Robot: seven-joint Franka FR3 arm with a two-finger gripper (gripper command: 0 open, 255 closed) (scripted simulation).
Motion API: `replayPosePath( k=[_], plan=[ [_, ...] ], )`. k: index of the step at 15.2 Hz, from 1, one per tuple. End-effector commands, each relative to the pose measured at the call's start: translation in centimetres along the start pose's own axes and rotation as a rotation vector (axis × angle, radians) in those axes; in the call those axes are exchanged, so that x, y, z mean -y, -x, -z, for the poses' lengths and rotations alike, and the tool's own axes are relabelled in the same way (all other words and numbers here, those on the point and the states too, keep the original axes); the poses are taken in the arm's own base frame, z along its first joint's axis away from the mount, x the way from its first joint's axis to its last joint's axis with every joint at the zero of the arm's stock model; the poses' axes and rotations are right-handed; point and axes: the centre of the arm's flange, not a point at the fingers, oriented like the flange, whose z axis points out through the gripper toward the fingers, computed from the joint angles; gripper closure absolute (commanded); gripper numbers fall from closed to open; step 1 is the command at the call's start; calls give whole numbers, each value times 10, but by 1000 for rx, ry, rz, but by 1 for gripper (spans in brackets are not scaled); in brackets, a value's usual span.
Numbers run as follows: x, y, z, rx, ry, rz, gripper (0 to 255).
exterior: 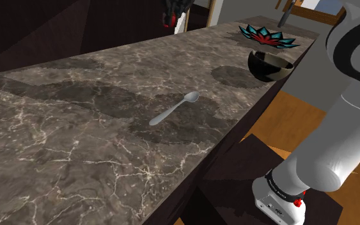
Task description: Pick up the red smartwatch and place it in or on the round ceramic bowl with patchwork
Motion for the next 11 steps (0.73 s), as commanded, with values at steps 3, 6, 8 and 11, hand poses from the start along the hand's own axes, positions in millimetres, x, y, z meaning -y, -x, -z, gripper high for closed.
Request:
replayPosePath(
  k=[3,6,8,11],
  plan=[
    [-8,7,14,0,0,0,255],
    [-40,29,22,0,0,0,255],
    [-61,44,27,0,0,0,255],
    [-93,66,34,0,0,0,255]
  ],
)
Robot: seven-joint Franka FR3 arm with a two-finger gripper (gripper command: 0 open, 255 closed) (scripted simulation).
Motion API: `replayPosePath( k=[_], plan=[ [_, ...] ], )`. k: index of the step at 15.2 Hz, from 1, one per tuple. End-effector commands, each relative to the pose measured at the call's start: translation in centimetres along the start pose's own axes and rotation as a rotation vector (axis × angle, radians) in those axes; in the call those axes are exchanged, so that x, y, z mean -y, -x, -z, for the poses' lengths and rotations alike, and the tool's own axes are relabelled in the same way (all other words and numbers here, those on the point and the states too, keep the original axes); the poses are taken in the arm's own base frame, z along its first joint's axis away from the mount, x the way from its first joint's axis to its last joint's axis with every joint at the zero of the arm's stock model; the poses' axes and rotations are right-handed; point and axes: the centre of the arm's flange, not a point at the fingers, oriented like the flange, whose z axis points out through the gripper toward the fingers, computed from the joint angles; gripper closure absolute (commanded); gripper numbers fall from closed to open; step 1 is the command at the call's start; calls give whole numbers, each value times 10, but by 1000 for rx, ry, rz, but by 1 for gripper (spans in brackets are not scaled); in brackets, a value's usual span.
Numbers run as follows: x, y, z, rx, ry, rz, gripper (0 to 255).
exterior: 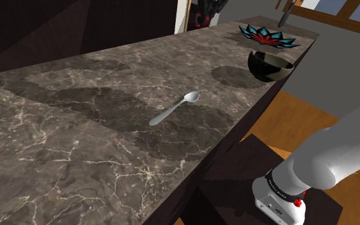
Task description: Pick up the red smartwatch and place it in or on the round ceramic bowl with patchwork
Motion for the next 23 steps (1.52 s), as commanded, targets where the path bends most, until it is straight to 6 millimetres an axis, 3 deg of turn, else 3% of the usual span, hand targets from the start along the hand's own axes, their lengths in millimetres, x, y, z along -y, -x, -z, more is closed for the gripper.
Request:
replayPosePath(
  k=[1,21,23],
  plan=[
    [-21,16,7,0,-1,2,255],
    [-235,163,56,0,-1,2,255],
    [-245,169,52,0,-1,2,255]
  ],
)
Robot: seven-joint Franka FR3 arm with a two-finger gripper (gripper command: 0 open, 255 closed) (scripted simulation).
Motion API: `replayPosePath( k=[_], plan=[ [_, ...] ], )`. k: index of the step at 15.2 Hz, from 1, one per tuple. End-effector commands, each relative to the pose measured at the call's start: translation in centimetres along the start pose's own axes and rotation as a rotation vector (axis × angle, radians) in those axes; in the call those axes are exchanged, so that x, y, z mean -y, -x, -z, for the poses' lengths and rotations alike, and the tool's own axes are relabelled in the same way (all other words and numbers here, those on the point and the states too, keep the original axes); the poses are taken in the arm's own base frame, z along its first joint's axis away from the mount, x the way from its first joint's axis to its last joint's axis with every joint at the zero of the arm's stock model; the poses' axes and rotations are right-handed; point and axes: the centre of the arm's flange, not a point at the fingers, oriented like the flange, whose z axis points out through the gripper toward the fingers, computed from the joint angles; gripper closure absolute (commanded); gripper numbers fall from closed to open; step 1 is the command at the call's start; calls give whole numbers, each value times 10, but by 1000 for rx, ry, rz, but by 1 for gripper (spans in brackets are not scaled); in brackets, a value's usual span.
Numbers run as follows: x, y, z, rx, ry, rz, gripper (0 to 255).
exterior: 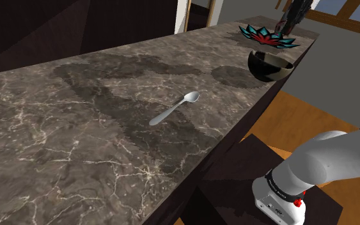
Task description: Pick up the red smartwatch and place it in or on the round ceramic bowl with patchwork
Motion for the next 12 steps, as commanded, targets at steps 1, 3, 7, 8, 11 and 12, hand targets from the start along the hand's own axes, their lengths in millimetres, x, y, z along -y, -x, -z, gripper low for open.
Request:
replayPosePath(
  k=[1,3,7,8,11,12],
  plan=[
    [-6,2,-7,1,0,1,255],
    [-8,2,-17,1,0,1,255],
    [-13,3,-38,1,0,1,255],
    [-14,3,-43,1,0,1,255],
    [-17,3,-58,1,0,1,255],
    [-19,3,-68,1,0,1,255]
  ],
)
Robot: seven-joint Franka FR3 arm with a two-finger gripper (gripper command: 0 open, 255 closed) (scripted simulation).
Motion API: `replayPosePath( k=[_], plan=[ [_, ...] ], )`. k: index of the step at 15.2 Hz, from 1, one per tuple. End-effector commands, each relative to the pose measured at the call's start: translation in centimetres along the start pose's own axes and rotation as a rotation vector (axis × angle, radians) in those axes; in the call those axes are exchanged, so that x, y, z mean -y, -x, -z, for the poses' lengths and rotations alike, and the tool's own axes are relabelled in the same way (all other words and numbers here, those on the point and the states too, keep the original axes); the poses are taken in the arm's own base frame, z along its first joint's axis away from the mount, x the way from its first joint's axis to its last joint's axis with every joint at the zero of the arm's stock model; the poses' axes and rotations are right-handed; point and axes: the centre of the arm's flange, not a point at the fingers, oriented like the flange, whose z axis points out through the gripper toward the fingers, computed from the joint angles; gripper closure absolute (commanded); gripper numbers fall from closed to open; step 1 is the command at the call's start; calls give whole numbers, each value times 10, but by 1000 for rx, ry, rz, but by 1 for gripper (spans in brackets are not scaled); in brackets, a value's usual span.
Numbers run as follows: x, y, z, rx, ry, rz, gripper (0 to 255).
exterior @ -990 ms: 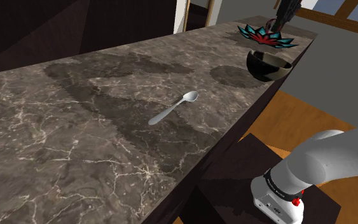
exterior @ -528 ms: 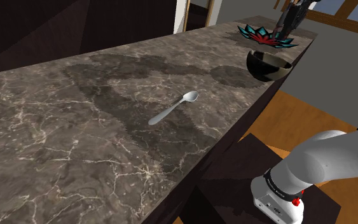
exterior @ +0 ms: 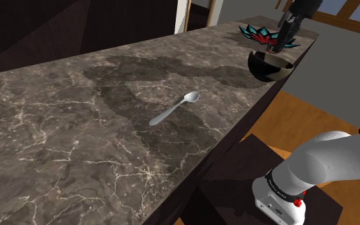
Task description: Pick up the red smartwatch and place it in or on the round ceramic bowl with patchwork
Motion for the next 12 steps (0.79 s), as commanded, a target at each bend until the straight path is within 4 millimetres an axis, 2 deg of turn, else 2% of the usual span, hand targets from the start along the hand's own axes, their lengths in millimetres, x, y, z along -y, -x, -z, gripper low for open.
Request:
replayPosePath(
  k=[1,8,9,12],
  plan=[
    [-1,-1,-8,0,0,0,255],
    [-1,-1,-8,0,0,0,255],
    [-1,-1,-8,0,0,0,0],
    [-1,-1,-8,0,0,0,0]
  ],
)
